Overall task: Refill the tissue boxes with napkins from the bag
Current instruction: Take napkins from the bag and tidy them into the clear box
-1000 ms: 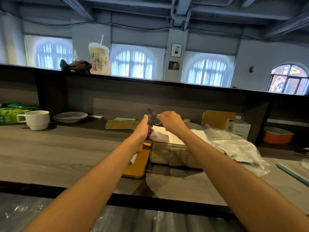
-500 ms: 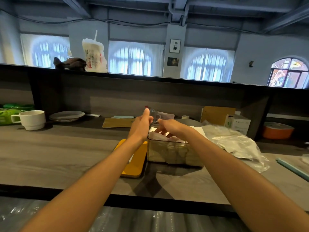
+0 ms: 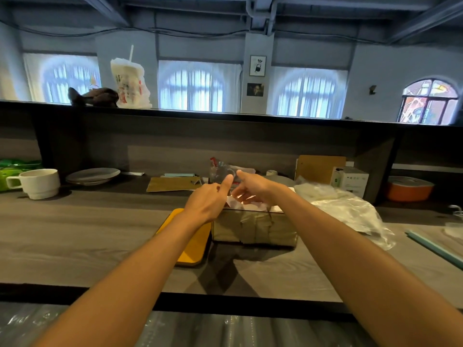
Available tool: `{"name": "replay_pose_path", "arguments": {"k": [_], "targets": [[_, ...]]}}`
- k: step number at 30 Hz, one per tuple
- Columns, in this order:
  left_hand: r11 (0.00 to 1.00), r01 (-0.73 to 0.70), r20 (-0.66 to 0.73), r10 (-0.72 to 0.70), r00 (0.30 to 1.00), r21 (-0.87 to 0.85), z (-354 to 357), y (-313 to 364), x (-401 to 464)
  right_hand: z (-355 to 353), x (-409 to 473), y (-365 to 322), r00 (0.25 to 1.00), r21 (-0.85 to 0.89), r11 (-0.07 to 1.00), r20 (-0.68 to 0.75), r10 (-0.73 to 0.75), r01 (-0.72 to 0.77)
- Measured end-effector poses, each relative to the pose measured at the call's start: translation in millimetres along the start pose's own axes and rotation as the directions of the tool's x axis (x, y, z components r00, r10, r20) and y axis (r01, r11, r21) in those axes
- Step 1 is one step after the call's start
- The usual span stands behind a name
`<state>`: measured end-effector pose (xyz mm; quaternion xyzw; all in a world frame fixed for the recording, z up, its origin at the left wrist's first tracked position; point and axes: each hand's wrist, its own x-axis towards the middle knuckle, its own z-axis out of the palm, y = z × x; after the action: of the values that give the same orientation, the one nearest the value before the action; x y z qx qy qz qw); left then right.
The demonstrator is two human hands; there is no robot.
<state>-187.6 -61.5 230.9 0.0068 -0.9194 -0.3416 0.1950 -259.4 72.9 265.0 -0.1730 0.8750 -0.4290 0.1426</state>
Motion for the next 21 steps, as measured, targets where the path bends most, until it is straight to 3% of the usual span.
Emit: {"name": "replay_pose_path", "arguments": {"k": [2, 5, 9, 11, 14, 17, 21], "targets": [[0.995, 0.041, 0.015, -0.039, 0.999, -0.090, -1.8, 1.9, 1.4, -6.4, -6.6, -1.5, 0.997, 0.129, 0.990, -0.065, -0.052, 0.060], [0.975, 0.044, -0.023, -0.050, 0.998, -0.217, -5.5, 5.2, 0.6, -20.6, -18.8, -1.8, 0.955, 0.293, 0.937, -0.277, -0.107, 0.190], [0.936, -0.046, -0.251, -0.046, 0.967, -0.348, -3.3, 20.8, -2.6, -32.2, -34.2, 5.5, 0.949, 0.199, 0.964, -0.294, -0.115, 0.179], [0.913, -0.071, -0.274, -0.045, 0.961, -0.401, 1.3, 36.3, -5.0, -35.9, -42.1, 10.2, 0.927, 0.145, 0.967, -0.345, -0.149, 0.209], [0.851, -0.111, -0.247, -0.023, 0.969, -0.514, 11.7, 67.9, -9.3, -48.6, -57.5, 20.0, 0.829, 0.133, 0.920, -0.496, -0.260, 0.368], [0.760, -0.102, -0.172, -0.014, 0.985, -0.642, 32.6, 98.2, -13.7, -65.1, -78.2, 39.3, 0.748, 0.221, 0.847, -0.608, -0.267, 0.483], [0.699, -0.059, -0.042, 0.041, 0.998, -0.713, 73.9, 133.8, -23.9, -85.9, -102.1, 83.6, 0.616, 0.197, 0.792, -0.742, -0.265, 0.578]]}}
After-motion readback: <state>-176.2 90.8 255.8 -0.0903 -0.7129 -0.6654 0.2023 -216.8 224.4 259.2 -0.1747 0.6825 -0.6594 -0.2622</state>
